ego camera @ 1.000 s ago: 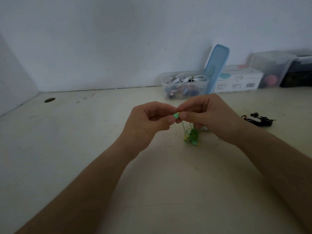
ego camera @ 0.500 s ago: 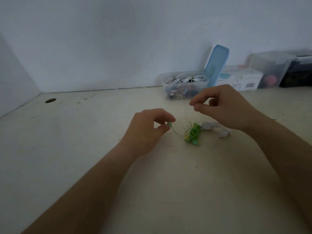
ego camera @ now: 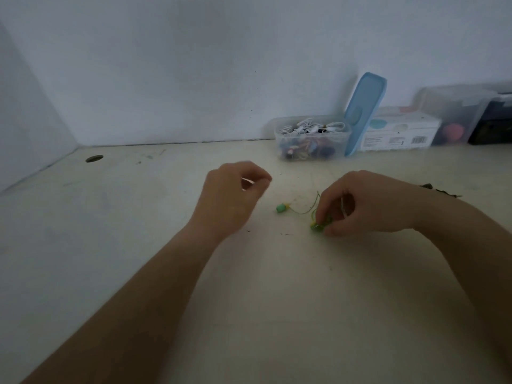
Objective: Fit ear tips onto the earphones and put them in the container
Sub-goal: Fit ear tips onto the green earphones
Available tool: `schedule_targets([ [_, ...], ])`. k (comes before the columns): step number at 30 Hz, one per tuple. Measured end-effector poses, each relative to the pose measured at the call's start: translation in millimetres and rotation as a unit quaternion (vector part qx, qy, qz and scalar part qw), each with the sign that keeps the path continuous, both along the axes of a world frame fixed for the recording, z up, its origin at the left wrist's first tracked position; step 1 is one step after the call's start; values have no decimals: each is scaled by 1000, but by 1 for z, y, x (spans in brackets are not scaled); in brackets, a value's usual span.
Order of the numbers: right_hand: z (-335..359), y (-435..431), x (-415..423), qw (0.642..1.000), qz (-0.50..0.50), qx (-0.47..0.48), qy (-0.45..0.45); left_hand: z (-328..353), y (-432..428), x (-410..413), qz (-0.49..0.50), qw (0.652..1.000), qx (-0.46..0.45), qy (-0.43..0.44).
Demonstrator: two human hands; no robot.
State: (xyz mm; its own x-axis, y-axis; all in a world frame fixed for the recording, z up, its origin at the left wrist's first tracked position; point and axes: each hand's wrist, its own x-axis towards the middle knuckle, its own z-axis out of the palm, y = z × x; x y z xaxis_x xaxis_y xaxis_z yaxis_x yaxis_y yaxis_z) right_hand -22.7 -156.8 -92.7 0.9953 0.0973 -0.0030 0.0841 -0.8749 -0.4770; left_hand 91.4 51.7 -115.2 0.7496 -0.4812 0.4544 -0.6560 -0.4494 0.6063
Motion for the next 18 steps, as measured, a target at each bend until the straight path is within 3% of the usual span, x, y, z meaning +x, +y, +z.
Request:
schedule_targets([
  [8,-5,17,1,987,-81,-137,-32,26,40,15,86,979,-165,84],
  [10,-6,17,2,981,-88,-169,-37,26,45,18,92,979,-153,99],
  [14,-11,15,6,990,-92,-81,-71,22,51,15,38,989,72,127],
  [18,-11,17,9,987,-90,116,-62,22,45,10,13,956,278,89],
])
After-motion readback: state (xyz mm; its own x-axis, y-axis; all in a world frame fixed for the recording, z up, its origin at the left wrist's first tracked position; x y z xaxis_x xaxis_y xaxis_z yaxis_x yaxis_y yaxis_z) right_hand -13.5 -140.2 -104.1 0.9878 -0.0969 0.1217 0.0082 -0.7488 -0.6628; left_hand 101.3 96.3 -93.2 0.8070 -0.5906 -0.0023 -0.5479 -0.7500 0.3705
